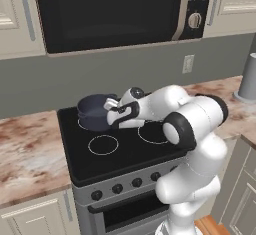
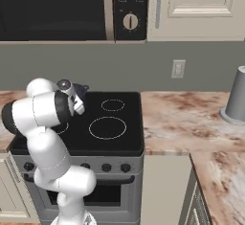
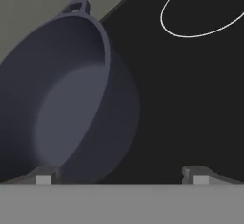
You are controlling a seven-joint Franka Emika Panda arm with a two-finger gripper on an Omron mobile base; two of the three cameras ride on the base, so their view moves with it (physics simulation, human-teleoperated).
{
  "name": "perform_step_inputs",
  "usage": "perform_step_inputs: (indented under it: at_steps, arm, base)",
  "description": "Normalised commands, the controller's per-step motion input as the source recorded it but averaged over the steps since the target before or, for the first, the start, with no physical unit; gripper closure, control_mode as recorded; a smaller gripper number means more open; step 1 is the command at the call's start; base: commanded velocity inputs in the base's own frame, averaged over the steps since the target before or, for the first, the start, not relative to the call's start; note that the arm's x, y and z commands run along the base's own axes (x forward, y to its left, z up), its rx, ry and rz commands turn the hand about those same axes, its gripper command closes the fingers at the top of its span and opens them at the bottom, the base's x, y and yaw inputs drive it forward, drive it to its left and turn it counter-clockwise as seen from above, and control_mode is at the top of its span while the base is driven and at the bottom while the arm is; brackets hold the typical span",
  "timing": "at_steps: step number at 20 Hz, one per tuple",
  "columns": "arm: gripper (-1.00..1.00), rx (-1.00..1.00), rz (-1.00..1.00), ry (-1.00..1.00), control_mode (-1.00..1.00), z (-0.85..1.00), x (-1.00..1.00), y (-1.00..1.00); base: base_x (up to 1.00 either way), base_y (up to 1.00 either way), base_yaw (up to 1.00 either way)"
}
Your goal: Move the pot and pan from the stove into the sink.
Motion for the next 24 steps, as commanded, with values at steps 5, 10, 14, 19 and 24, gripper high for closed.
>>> perform_step_inputs:
  at_steps: [5, 10, 14, 19, 24]
  arm:
    - [-1.00, 0.00, 0.00, 0.02, -1.00, -0.04, 0.31, 0.03]
    - [-1.00, 0.00, 0.00, 0.02, -1.00, 0.00, 0.19, 0.00]
    - [-1.00, 0.00, -0.02, 0.02, -1.00, 0.04, 0.39, 0.04]
    - [-1.00, 0.00, -0.03, 0.01, -1.00, 0.00, 0.41, 0.09]
    - [-1.00, 0.00, -0.01, 0.00, -1.00, 0.00, 0.07, 0.03]
  base:
    - [0.00, 0.00, 0.00]
    - [0.00, 0.00, 0.00]
    - [0.00, 0.00, 0.00]
    - [0.00, 0.00, 0.00]
    - [0.00, 0.00, 0.00]
